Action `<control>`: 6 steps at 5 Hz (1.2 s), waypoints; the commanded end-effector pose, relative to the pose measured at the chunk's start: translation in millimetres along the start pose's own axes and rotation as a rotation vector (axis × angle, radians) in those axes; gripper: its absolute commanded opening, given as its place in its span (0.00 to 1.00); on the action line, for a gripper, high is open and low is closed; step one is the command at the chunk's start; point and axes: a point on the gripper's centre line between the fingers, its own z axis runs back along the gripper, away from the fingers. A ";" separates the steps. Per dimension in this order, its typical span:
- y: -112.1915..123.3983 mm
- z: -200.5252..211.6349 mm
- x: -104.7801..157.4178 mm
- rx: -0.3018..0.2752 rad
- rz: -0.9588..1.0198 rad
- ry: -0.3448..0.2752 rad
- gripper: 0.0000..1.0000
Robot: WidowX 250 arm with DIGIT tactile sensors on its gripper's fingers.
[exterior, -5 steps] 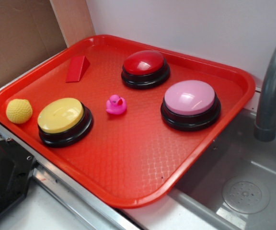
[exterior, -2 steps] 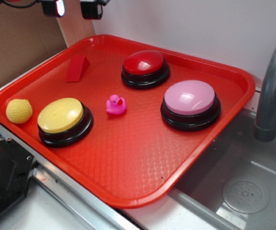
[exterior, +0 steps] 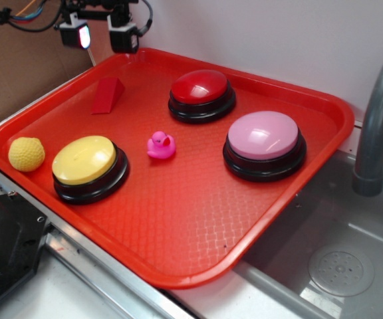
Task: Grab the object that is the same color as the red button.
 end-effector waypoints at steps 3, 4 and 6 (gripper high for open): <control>22.9 -6.5 6.1 0.041 0.059 -0.026 1.00; 13.8 -9.3 8.7 0.031 0.072 -0.020 1.00; 10.3 -17.5 9.5 0.027 0.086 0.003 1.00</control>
